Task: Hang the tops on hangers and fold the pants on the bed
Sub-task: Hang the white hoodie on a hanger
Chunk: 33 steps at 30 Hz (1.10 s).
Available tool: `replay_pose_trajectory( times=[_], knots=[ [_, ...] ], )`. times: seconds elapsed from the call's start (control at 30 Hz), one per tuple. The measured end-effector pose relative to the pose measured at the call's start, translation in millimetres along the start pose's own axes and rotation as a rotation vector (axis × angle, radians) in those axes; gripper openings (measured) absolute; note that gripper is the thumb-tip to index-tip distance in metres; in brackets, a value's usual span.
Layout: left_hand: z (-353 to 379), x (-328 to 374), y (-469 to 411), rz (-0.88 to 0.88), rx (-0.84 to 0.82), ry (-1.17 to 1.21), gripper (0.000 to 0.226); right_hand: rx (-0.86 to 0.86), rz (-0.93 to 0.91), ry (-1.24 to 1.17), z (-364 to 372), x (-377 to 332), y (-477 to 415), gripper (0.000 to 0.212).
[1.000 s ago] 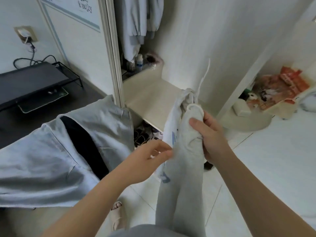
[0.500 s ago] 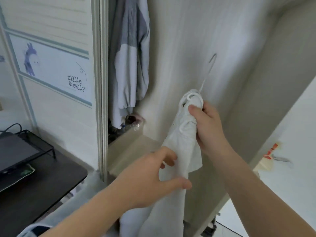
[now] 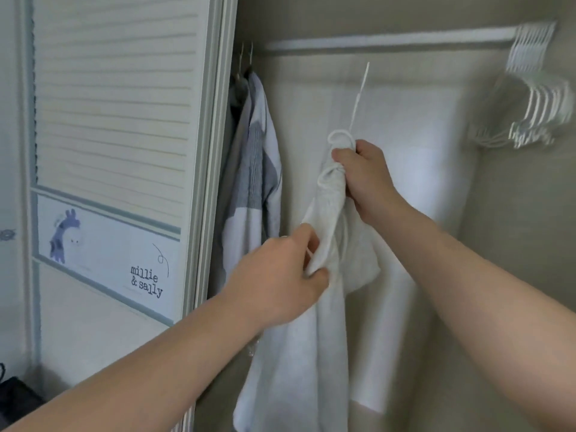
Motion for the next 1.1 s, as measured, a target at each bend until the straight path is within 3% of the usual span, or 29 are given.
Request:
replay_pose_trajectory(
  times=[0.13, 0.43, 0.67, 0.83, 1.1],
  knots=[
    [-13, -10, -64, 0.040, 0.063, -0.039, 0.015, 0.003, -0.100, 0.003, 18, -30, -63, 0.023],
    [-23, -11, -190, 0.132, 0.164, -0.292, 0.023, 0.044, -0.239, 0.059, 29, -67, -205, 0.033],
    [1, -18, -246, 0.130, 0.158, -0.487, 0.007, 0.069, -0.208, 0.061, 24, -36, -289, 0.036],
    [24, -25, -267, 0.143, 0.160, -0.544, 0.020, 0.098, -0.168, 0.057, 12, -18, -331, 0.029],
    [40, -30, -285, 0.127, 0.153, -0.593, 0.013, 0.130, -0.051, 0.101, -1, 10, -368, 0.019]
  ],
)
Point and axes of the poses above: each hand's wrist, its own y-axis away from the middle knuckle, its own z-axis out of the palm, x = y × z, the point moved 6 cm from there along -y, towards the middle knuckle, and after that the axes turned 10 degrees about x, right-handed, at the moved point
